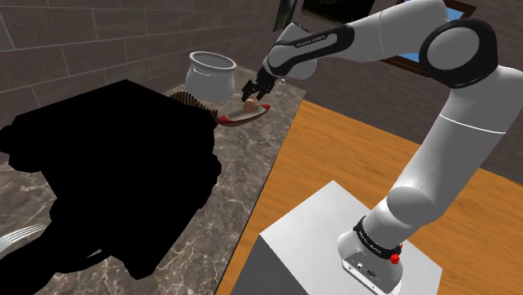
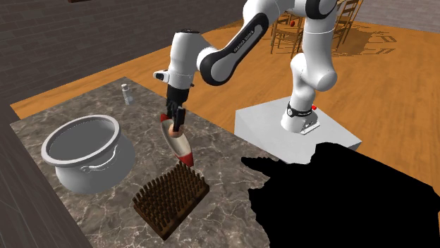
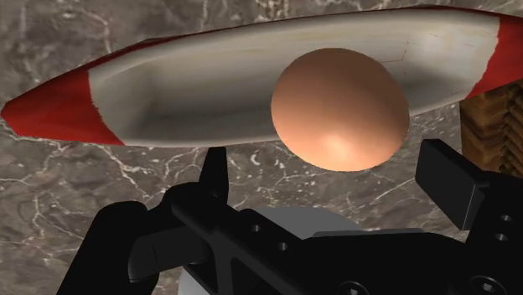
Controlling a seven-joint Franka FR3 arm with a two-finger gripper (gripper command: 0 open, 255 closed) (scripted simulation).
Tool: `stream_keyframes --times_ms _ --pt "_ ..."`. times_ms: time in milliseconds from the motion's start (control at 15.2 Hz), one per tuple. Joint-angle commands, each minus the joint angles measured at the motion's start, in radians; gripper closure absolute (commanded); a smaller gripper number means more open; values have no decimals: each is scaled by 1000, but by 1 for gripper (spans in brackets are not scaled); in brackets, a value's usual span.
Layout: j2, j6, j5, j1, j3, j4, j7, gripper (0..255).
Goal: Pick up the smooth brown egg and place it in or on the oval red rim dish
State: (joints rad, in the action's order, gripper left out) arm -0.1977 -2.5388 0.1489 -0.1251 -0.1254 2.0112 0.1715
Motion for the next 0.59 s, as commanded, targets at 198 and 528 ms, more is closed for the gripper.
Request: stream_keyframes --times_ms 198,528 --pt "75 59 9 -9 2 18 8 0" --pt "75 59 9 -9 2 18 8 0"
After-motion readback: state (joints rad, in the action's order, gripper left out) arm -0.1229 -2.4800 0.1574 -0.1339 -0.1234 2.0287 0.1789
